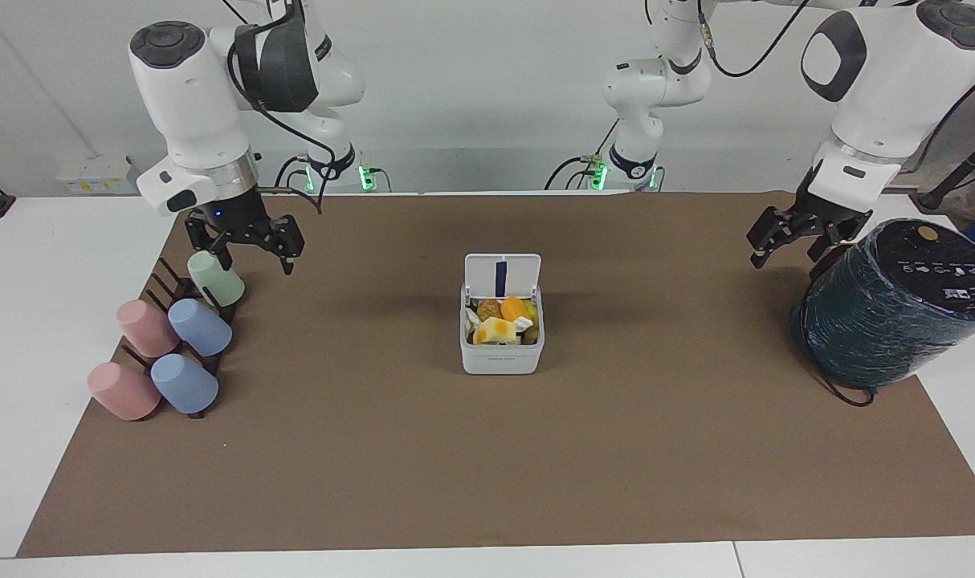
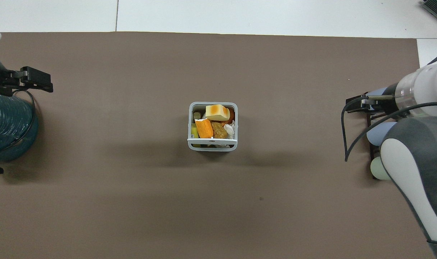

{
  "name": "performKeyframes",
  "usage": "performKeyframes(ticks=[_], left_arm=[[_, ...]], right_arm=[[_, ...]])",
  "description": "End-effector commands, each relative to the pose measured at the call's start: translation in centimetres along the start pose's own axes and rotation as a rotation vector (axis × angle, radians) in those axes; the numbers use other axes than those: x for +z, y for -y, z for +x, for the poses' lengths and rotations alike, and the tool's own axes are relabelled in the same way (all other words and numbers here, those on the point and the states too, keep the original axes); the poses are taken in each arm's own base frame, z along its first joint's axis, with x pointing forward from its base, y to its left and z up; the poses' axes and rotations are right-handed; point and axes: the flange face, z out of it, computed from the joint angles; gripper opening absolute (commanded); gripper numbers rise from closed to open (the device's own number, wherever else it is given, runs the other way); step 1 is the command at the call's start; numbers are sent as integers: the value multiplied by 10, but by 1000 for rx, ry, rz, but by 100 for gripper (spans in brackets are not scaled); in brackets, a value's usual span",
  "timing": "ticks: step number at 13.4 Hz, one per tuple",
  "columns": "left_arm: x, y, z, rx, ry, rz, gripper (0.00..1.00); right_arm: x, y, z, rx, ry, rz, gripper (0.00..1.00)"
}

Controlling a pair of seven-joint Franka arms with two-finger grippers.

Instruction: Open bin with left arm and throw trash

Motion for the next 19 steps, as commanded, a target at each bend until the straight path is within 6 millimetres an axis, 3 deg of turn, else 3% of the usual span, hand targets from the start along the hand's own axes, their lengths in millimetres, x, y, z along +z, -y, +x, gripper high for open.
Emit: performKeyframes(ticks=[1, 7, 19], left_arm=[[1, 0, -9, 22, 11, 16, 100], [1, 0, -9, 22, 13, 16, 100], [1, -2, -9, 27, 15, 14, 100]], right_arm=[[-12, -5, 6, 1, 17, -5, 100], [-3, -6, -6, 27, 74, 23, 100], [0, -4, -10, 27, 82, 30, 100]])
